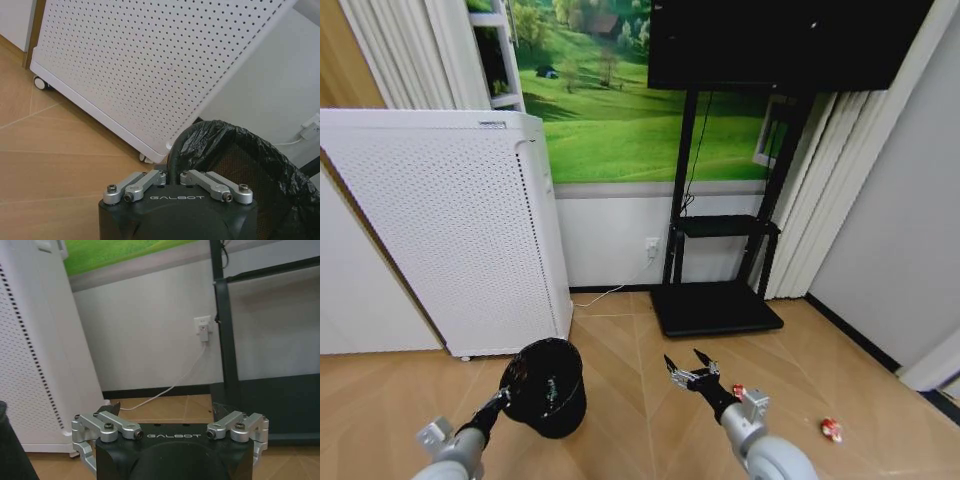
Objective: Pick up the trash bin and place the garbage on the floor into it.
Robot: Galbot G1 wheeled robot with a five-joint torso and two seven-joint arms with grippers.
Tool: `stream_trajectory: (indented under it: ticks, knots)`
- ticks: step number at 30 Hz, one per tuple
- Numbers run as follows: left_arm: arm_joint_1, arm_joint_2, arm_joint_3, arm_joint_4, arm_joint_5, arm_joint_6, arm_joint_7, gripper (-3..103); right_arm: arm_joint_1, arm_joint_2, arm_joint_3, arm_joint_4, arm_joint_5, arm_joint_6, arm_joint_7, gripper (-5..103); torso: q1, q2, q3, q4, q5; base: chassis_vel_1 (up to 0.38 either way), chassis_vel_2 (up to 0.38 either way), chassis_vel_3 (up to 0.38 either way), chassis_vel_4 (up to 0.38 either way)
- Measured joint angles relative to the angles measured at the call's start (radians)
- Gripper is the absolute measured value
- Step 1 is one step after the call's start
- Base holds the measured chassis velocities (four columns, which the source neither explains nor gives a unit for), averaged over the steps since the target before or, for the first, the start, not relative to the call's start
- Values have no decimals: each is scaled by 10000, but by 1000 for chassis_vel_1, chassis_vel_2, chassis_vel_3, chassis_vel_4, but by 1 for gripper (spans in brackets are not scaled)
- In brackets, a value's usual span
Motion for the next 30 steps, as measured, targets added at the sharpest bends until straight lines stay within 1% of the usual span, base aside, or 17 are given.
stream_trajectory:
  ticks: [2, 5, 7, 8, 9, 10, 12, 16, 19, 20, 24, 29, 30]
  knots:
    - [37, -26, -129, -56, -100, 4, -20, 7, 44, 41, 3, -141, -31, 72, 1, 100, 0, 0, -1, -2, 4, -194, -153, 205, 170]
    - [54, -16, -352, -97, -341, 32, -68, 7, 107, 103, -7, -302, -35, 102, 18, 100, 0, 0, 0, 0, -1, -64, -110, 123, 89]
    - [40, 77, -750, -143, -808, 91, -163, 7, 147, 166, -67, -419, -6, 92, 28, 100, 0, 0, -1, 2, -5, 0, 0, 0, 0]
    - [40, 77, -750, -143, -808, 91, -163, 7, 147, 166, -67, -419, -6, 92, 28, 100, 0, 0, -1, 2, -5, 0, 0, 0, 0]
    - [39, 106, -947, -186, -1063, 129, -219, 7, 153, 181, -103, -439, 20, 72, 28, 100, -1, -1, -1, 3, -4, 50, 43, -38, -71]
    - [39, 106, -947, -186, -1063, 129, -219, 7, 153, 181, -103, -439, 20, 72, 28, 100, -1, -1, -1, 3, -4, 50, 43, -38, -71]
    - [64, 115, -1215, -235, -1347, 177, -266, 7, 164, 197, -137, -458, 28, 69, 24, 100, -1, -2, -1, 3, -7, 24, 27, -19, -22]
    - [106, 113, -1297, -236, -1382, 199, -270, 7, 179, 200, -139, -479, 32, 71, 21, 100, 0, -1, -1, 3, -6, 0, 0, 0, 0]
    - [161, 97, -1345, -148, -1377, 216, -229, 7, 215, 207, -153, -670, 29, 122, 5, 100, -1, -1, -1, 2, -2, -144, -149, 175, 164]
    - [144, 91, -1371, -109, -1377, 219, -211, 7, 225, 226, -158, -721, 28, 127, 2, 100, -1, -2, -1, -1, -3, -194, -194, 183, 174]
    - [118, 109, -1533, 75, -1310, 221, -82, 7, 279, 279, -190, -903, 26, 132, 0, 100, -1, -1, -1, 1, -3, -208, -210, 200, 205]
    - [233, 172, -1984, 295, -1402, 218, 94, 7, 423, 356, -284, -1326, 26, 173, -2, 100, -1, -1, -1, 0, -1, -234, -238, 228, 232]
    - [273, 166, -2062, 337, -1416, 212, 128, 7, 459, 364, -303, -1431, 18, 206, -3, 100, -1, -2, -1, 1, -8, -310, -275, 250, 296]
